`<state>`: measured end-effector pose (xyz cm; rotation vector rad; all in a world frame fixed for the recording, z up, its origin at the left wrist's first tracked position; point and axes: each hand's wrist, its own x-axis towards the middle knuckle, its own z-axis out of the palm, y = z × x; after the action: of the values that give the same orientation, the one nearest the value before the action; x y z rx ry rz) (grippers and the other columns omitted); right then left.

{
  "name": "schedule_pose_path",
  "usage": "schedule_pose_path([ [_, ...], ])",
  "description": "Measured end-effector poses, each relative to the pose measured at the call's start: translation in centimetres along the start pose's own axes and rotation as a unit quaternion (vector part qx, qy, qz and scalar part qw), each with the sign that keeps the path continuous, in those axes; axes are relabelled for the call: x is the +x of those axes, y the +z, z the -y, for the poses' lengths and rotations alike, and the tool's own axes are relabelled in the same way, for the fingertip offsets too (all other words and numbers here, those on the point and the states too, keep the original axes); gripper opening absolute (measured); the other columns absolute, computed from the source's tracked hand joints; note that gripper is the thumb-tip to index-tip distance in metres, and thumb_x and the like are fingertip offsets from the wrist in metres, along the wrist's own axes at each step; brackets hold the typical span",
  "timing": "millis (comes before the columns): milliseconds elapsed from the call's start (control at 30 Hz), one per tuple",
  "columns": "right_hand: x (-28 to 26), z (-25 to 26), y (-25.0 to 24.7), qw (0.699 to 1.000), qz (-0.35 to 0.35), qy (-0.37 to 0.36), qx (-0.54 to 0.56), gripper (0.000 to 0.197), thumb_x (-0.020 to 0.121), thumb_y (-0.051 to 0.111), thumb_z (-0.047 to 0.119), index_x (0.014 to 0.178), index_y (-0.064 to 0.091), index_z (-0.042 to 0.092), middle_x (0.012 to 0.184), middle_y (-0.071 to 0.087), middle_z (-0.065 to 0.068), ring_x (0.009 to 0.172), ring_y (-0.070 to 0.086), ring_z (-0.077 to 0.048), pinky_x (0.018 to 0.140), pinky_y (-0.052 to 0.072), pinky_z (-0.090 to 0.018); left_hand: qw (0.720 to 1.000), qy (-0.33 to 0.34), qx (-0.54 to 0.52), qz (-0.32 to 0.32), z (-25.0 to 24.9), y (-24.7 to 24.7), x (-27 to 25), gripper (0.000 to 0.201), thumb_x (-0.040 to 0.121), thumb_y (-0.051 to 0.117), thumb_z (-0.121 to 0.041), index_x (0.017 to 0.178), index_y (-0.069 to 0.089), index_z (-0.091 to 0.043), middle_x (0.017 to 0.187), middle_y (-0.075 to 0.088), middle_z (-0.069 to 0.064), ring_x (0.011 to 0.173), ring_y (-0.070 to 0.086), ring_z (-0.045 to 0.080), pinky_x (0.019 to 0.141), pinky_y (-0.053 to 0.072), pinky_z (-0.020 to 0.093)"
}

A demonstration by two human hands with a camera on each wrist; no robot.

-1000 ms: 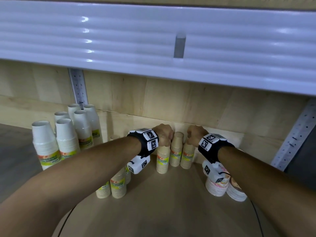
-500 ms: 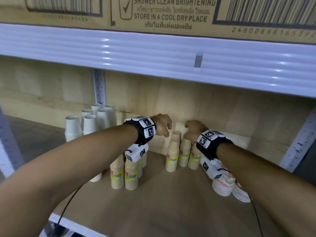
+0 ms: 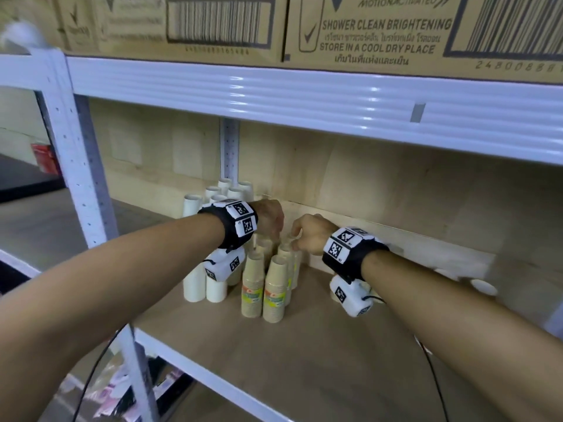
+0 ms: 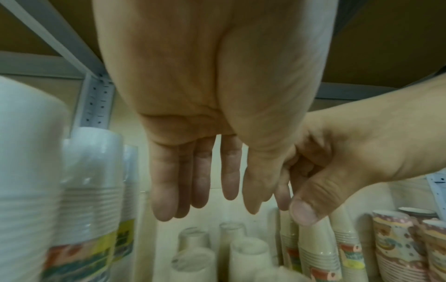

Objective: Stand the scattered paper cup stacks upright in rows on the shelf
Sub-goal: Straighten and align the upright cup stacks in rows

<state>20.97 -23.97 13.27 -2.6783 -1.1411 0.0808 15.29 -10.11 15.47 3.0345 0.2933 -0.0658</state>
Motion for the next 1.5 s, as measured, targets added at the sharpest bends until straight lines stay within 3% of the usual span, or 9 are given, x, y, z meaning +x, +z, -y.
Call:
schedule_pose_path([
  [167, -0.2, 2.2, 1.3, 0.999, 0.044, -0.015, 0.004, 0.033, 0.079, 0.075, 0.032, 0.105, 0.071, 0.012, 0.105, 0.066, -0.009, 0.094, 0.065, -0.026, 0.076, 0.051, -0.030, 0.999, -0.026, 0.033, 0.025, 1.9, 1.3, -1.1, 0.027, 0.087, 0.069, -0.020, 0.111, 0.072, -0.008, 0.120, 0.064, 0.009, 0.106, 0.064, 0.025, 0.090, 0.053, 0.034],
  [300, 0.1, 2.8, 2.5, 0.998, 0.062, -0.032, -0.001, 0.032, 0.080, 0.075, 0.034, 0.100, 0.068, 0.010, 0.097, 0.066, -0.004, 0.090, 0.063, -0.023, 0.069, 0.049, -0.028, 0.998, -0.032, 0.023, 0.055, 2.5, 2.6, -1.8, 0.030, 0.081, 0.071, -0.015, 0.109, 0.072, -0.006, 0.111, 0.067, 0.009, 0.094, 0.065, 0.023, 0.076, 0.053, 0.031],
  [500, 0.2, 3.4, 4.1, 0.997, 0.066, -0.035, -0.021, 0.042, 0.082, 0.073, 0.024, 0.064, 0.036, 0.023, 0.066, 0.043, 0.004, 0.076, 0.051, -0.021, 0.047, 0.030, -0.023, 0.996, -0.020, -0.050, 0.074, 3.3, 4.3, -1.9, 0.037, 0.083, 0.074, -0.012, 0.118, 0.068, -0.008, 0.117, 0.066, 0.009, 0.104, 0.063, 0.026, 0.076, 0.051, 0.030],
  [667, 0.3, 3.4, 4.5, 0.997, 0.068, -0.031, -0.033, 0.028, 0.082, 0.074, 0.023, 0.068, 0.051, 0.014, 0.074, 0.053, -0.002, 0.076, 0.054, -0.021, 0.046, 0.031, -0.022, 0.994, -0.018, -0.078, 0.076, 3.3, 4.9, -1.9, 0.031, 0.082, 0.074, -0.010, 0.113, 0.069, -0.009, 0.113, 0.067, 0.011, 0.103, 0.064, 0.028, 0.080, 0.054, 0.034],
  [833, 0.2, 3.4, 4.4, 0.996, 0.069, -0.037, -0.031, 0.039, 0.082, 0.075, 0.022, 0.057, 0.044, 0.020, 0.064, 0.048, 0.002, 0.073, 0.053, -0.020, 0.046, 0.032, -0.023, 0.993, -0.019, -0.084, 0.075, 3.4, 4.8, -1.9, 0.032, 0.080, 0.075, -0.011, 0.111, 0.070, -0.010, 0.110, 0.068, 0.011, 0.100, 0.065, 0.028, 0.085, 0.057, 0.039],
  [1033, -0.8, 2.4, 3.6, 0.996, 0.076, -0.043, -0.021, 0.022, 0.080, 0.075, 0.020, 0.070, 0.057, 0.013, 0.074, 0.056, -0.001, 0.070, 0.055, -0.018, 0.050, 0.036, -0.023, 0.994, 0.002, -0.074, 0.086, 2.2, 4.2, -1.6, 0.031, 0.077, 0.076, -0.012, 0.107, 0.069, -0.006, 0.107, 0.070, 0.015, 0.088, 0.064, 0.025, 0.072, 0.054, 0.031],
  [1167, -1.7, 0.6, 2.4, 0.996, 0.089, -0.022, -0.020, 0.028, 0.080, 0.076, 0.022, 0.100, 0.069, 0.003, 0.095, 0.063, -0.002, 0.087, 0.055, -0.013, 0.059, 0.042, -0.020, 0.992, 0.016, -0.071, 0.104, 0.0, 3.4, -1.0, 0.033, 0.079, 0.076, -0.009, 0.111, 0.068, -0.005, 0.103, 0.068, 0.013, 0.073, 0.063, 0.021, 0.055, 0.049, 0.024],
  [1300, -2.7, -2.2, 1.2, 0.995, 0.092, 0.018, -0.022, 0.033, 0.075, 0.079, 0.025, 0.099, 0.068, 0.005, 0.092, 0.067, -0.007, 0.085, 0.065, -0.023, 0.064, 0.047, -0.026, 0.991, 0.046, -0.072, 0.105, -2.9, 2.6, -0.2, 0.034, 0.079, 0.075, -0.012, 0.112, 0.068, -0.010, 0.109, 0.069, 0.008, 0.087, 0.066, 0.023, 0.059, 0.054, 0.025],
  [1500, -4.7, -7.0, -0.3, 0.994, 0.060, 0.088, -0.033, 0.032, 0.070, 0.080, 0.029, 0.094, 0.070, 0.011, 0.090, 0.069, -0.005, 0.082, 0.066, -0.021, 0.069, 0.054, -0.031, 0.991, 0.095, -0.062, 0.072, -7.9, 2.1, 1.3, 0.032, 0.080, 0.075, -0.011, 0.111, 0.069, -0.011, 0.098, 0.064, 0.003, 0.069, 0.060, 0.014, 0.045, 0.046, 0.019],
])
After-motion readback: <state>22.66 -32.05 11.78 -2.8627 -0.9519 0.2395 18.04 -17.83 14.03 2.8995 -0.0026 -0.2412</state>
